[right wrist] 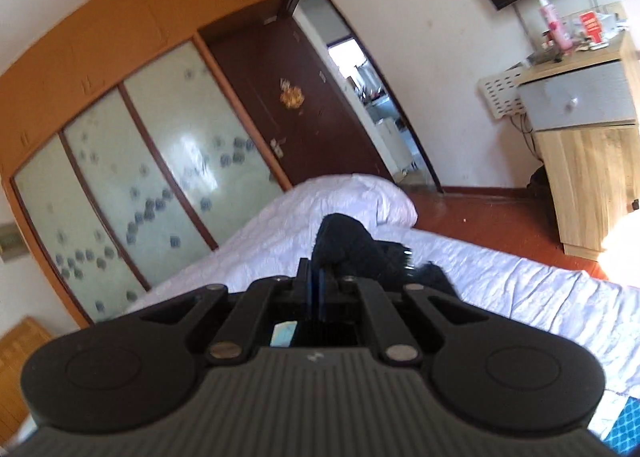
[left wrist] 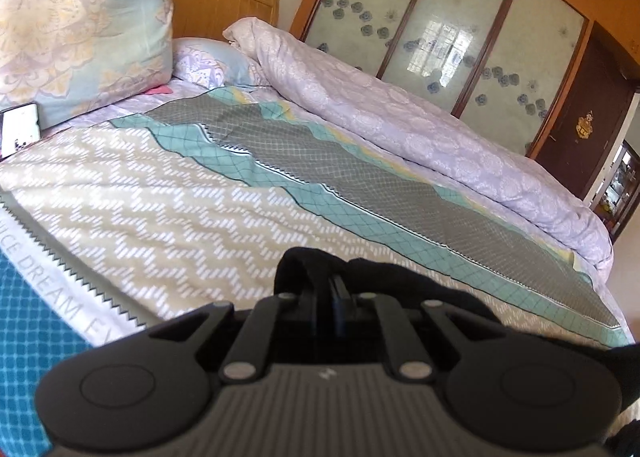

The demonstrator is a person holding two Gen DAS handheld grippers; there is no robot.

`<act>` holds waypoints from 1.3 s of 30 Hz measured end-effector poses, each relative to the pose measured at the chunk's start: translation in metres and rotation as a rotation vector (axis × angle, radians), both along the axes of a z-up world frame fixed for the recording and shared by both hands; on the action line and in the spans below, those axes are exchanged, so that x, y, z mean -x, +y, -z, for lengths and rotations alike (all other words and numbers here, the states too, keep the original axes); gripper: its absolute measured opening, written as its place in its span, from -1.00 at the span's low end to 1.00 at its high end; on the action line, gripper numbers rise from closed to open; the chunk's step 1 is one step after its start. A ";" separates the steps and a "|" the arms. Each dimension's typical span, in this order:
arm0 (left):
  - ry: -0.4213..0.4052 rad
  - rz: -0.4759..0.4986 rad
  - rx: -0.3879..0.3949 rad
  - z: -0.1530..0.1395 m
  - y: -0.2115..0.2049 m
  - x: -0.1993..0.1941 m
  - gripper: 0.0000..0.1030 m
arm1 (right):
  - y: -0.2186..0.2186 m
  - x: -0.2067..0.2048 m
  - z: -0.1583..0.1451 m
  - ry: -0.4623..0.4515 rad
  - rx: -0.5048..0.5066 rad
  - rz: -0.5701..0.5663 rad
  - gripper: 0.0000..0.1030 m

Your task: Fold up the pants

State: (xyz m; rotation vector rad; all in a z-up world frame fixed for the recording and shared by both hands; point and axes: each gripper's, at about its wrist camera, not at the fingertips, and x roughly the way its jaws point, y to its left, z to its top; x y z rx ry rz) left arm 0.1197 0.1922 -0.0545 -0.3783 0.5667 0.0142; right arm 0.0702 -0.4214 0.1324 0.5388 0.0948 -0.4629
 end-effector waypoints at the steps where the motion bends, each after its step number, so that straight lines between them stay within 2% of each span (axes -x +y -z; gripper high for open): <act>1: 0.007 0.005 -0.007 0.002 -0.003 -0.008 -0.87 | 0.001 -0.010 0.004 0.019 0.003 0.001 -0.89; 3: 0.009 0.007 -0.027 0.006 -0.012 -0.023 -0.88 | -0.004 -0.049 0.016 0.081 -0.004 0.008 -0.87; 4: 0.003 -0.009 -0.046 0.008 -0.017 -0.033 -0.88 | -0.005 -0.068 0.024 0.127 -0.012 0.011 -0.77; 6: -0.006 -0.080 -0.066 0.015 -0.021 -0.048 -0.88 | -0.014 -0.100 0.052 0.276 -0.056 0.066 -0.66; 8: 0.057 -0.170 -0.036 0.028 -0.015 -0.063 -0.87 | -0.007 -0.112 0.085 0.351 -0.110 0.084 -0.53; 10: 0.132 -0.189 0.079 0.043 -0.003 -0.068 -0.86 | 0.008 -0.116 0.117 0.412 -0.113 -0.027 -0.39; 11: 0.145 -0.176 0.118 0.049 0.000 -0.066 -0.83 | 0.020 -0.115 0.131 0.450 -0.089 -0.078 -0.35; 13: 0.156 -0.158 0.064 0.053 -0.001 -0.057 -0.71 | 0.044 -0.110 0.158 0.519 -0.052 -0.191 -0.33; 15: 0.158 -0.142 0.021 0.051 -0.001 -0.047 -0.56 | 0.071 -0.100 0.182 0.563 -0.058 -0.310 -0.33; 19: 0.181 -0.109 -0.005 0.045 0.011 -0.017 -0.44 | 0.118 -0.066 0.206 0.573 -0.092 -0.482 -0.33; 23: 0.216 -0.111 -0.020 0.037 0.029 0.021 -0.19 | 0.154 -0.036 0.215 0.584 -0.087 -0.587 -0.33; 26: 0.250 -0.103 0.004 0.036 0.036 0.049 -0.19 | 0.180 -0.017 0.213 0.545 -0.067 -0.658 -0.33; 29: 0.265 -0.087 0.008 0.038 0.034 0.071 -0.05 | 0.213 0.008 0.214 0.501 -0.052 -0.767 -0.33; 32: 0.312 -0.062 0.008 0.046 0.025 0.086 -0.03 | 0.243 0.034 0.237 0.526 -0.082 -0.850 -0.29; 33: 0.325 -0.047 0.003 0.049 0.021 0.090 -0.03 | 0.250 0.041 0.250 0.559 -0.122 -0.864 -0.28; 34: 0.338 -0.036 -0.009 0.052 0.015 0.096 -0.03 | 0.253 0.049 0.258 0.531 -0.118 -0.851 -0.29; 35: 0.348 -0.020 -0.021 0.055 0.010 0.101 -0.03 | 0.257 0.061 0.256 0.492 -0.077 -0.809 -0.29; 37: 0.331 -0.006 -0.070 0.057 0.000 0.114 0.01 | 0.271 0.067 0.249 0.529 -0.028 -0.776 -0.24; 39: 0.329 0.000 -0.097 0.058 -0.007 0.122 0.07 | 0.280 0.071 0.239 0.540 -0.003 -0.808 -0.24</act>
